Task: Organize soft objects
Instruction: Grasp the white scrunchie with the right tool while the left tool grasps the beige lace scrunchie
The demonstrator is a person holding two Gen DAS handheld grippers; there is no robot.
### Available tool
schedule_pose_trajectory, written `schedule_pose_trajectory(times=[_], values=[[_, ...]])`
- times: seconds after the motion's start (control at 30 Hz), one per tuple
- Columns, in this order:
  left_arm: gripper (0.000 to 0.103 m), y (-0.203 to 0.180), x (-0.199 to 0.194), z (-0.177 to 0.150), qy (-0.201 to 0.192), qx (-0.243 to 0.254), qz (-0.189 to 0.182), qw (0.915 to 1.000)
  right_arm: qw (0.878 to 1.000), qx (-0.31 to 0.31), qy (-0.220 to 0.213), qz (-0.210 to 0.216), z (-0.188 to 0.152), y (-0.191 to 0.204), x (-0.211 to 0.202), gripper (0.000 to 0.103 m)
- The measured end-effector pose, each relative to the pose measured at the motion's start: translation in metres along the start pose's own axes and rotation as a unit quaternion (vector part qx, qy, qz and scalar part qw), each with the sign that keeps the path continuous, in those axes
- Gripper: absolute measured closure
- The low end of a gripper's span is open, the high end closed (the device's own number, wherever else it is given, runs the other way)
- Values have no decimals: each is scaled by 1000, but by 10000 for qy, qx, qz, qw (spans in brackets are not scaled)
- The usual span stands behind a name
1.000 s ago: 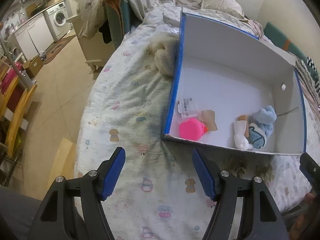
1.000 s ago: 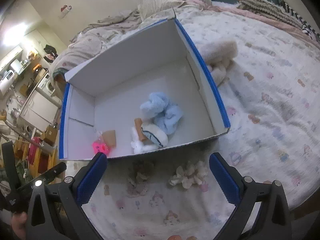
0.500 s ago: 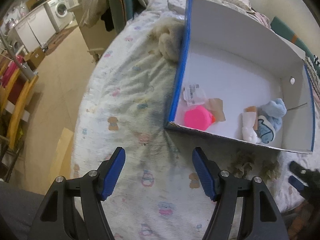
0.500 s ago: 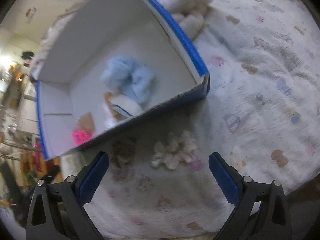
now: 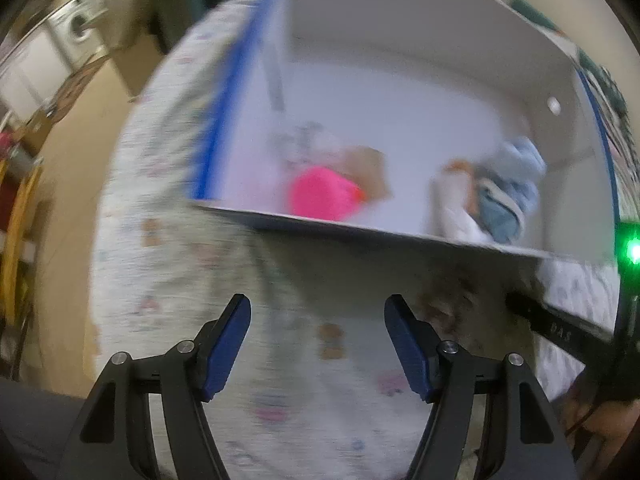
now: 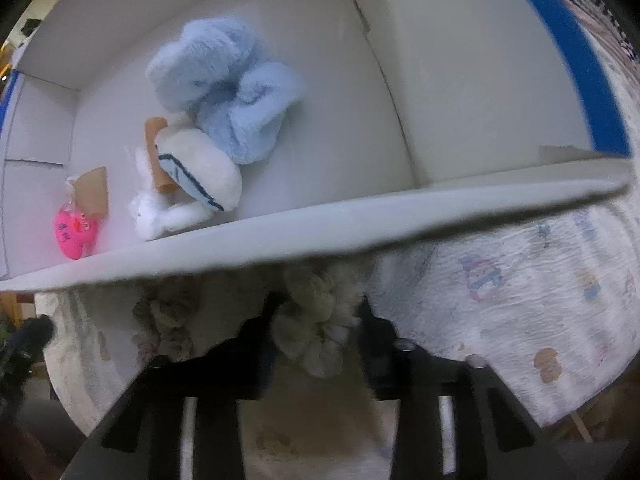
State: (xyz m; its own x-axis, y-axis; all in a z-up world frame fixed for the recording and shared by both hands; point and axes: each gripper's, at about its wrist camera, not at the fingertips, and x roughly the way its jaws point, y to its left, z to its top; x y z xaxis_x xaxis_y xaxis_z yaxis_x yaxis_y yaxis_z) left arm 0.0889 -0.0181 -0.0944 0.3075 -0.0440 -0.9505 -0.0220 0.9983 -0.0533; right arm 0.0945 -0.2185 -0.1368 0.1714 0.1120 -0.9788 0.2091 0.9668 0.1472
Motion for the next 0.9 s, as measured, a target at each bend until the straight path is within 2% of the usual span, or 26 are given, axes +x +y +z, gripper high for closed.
schedule_pose_trajectory(times=[0.03, 0.3, 0.43, 0.5, 0.57, 0.63, 0.67, 0.7, 0.77, 0.8, 0.87, 0.9], values=[[36, -9, 3, -1, 44, 130, -58, 9999, 10000, -1, -36, 40, -2, -1, -3, 77], [36, -79, 33, -8, 367, 1133, -382, 9922, 9977, 282, -358, 495, -11, -21, -33, 79], [36, -100, 47, -9, 603, 1233, -471, 9894, 9966, 323, -414, 633, -15, -40, -44, 79], [36, -108, 54, -9, 643, 1288, -379, 9889, 9958, 371, -433, 719, -16, -47, -48, 79], [37, -111, 63, -7, 729, 1255, -329, 9889, 9950, 399, -466, 791, -21, -49, -55, 79], [37, -112, 72, -5, 899, 1131, -452, 9885, 9940, 426, -497, 874, -14, -58, -55, 79], [42, -112, 75, -4, 941, 1088, -459, 9885, 9936, 432, -503, 915, -14, -60, -56, 79], [54, -113, 78, -3, 930, 1109, -409, 9886, 9933, 427, -506, 950, -14, -63, -59, 79], [65, -114, 80, -3, 842, 1239, -195, 9885, 9930, 386, -516, 993, -14, -71, -65, 79], [74, -114, 80, -3, 821, 1305, -134, 9879, 9930, 357, -522, 999, -13, -72, -67, 79], [86, -114, 78, -3, 787, 1402, 6, 9870, 9934, 297, -535, 967, -12, -75, -69, 79], [88, -114, 77, -1, 779, 1446, 57, 9864, 9936, 262, -543, 953, -12, -75, -70, 79]])
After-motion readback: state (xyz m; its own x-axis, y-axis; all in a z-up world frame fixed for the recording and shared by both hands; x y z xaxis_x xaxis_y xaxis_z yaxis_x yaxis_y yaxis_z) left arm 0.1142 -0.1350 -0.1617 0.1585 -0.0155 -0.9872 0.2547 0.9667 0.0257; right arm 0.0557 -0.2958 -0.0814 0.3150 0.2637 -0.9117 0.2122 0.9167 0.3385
